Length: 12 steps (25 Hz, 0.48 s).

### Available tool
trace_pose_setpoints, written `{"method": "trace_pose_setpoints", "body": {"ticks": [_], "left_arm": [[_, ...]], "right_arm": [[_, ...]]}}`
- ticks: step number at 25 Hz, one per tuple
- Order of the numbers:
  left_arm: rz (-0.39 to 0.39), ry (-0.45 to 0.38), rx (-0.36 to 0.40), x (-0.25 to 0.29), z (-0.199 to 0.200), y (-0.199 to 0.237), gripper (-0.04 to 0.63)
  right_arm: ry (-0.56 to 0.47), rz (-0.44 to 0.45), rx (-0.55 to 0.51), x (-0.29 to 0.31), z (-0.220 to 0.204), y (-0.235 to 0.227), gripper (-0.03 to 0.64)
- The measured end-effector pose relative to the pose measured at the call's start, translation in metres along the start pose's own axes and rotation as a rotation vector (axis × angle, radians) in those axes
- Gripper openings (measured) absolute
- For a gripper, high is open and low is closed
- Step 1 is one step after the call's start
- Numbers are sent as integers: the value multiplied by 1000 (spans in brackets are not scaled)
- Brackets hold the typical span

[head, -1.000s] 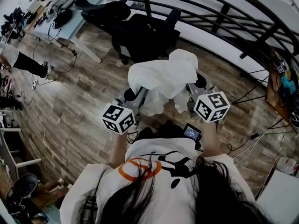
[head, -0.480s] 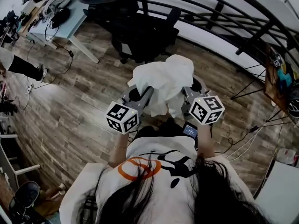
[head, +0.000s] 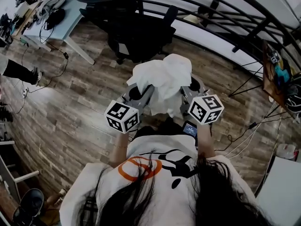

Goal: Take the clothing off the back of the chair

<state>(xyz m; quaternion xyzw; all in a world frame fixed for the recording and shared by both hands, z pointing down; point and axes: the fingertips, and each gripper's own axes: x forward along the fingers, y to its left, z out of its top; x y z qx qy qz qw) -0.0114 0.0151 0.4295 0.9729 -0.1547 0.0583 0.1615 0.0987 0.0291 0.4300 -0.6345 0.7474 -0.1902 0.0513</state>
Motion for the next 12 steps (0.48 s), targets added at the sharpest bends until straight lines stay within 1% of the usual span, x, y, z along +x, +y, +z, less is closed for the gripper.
{"method": "trace_pose_setpoints", "body": {"ticks": [12], "left_arm": [[-16,-7,2,4,1,4,48]], "right_arm": [[-5,-13,-18,3,3,-2,72]]}}
